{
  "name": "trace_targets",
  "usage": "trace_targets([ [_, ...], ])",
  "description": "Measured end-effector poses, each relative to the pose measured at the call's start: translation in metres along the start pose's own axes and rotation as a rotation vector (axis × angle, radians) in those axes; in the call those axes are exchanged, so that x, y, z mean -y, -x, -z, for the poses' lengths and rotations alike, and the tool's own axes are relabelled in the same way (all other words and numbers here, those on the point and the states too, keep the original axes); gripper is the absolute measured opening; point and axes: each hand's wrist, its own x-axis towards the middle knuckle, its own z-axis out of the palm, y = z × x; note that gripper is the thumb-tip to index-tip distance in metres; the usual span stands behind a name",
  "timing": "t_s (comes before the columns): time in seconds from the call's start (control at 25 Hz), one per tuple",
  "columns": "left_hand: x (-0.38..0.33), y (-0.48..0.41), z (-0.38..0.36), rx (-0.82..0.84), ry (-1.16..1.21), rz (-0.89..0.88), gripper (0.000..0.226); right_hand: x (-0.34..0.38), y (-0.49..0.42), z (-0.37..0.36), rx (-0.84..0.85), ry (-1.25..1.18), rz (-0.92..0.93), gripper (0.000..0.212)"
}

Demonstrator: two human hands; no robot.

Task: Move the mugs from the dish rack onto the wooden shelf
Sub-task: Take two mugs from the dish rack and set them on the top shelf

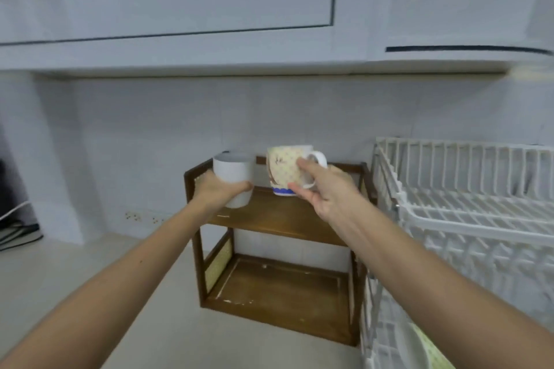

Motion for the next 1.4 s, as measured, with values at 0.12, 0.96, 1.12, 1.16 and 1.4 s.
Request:
trace_targets([
  [0.12,0.030,-0.014,-0.003,-0.010,-0.048,0.037,0.063,-0.040,-0.040,0.001,-0.190,-0.028,-0.014,0.054],
  [0.96,0.081,-0.076,-0.053,-0.092,-0.098,-0.023,0.095,-0.103,-0.123,0.034,-0.286,1.010,0.378,0.021],
  [1.12,0.082,-0.075,-0.051,-0.079,-0.110,-0.042,0.099,-0.107,-0.125,0.033,-0.264,1.011,0.400,0.022],
  [1.16,0.081,-0.074,-0.050,-0.074,-0.117,-0.036,0.100,-0.108,-0.125,0.032,-0.269,1.017,0.403,0.023],
  [1.4,0.072,-0.043,-0.050,-0.145,-0.081,-0.114,0.105,-0.107,-0.103,0.029,-0.286,1.155,0.396,0.032],
])
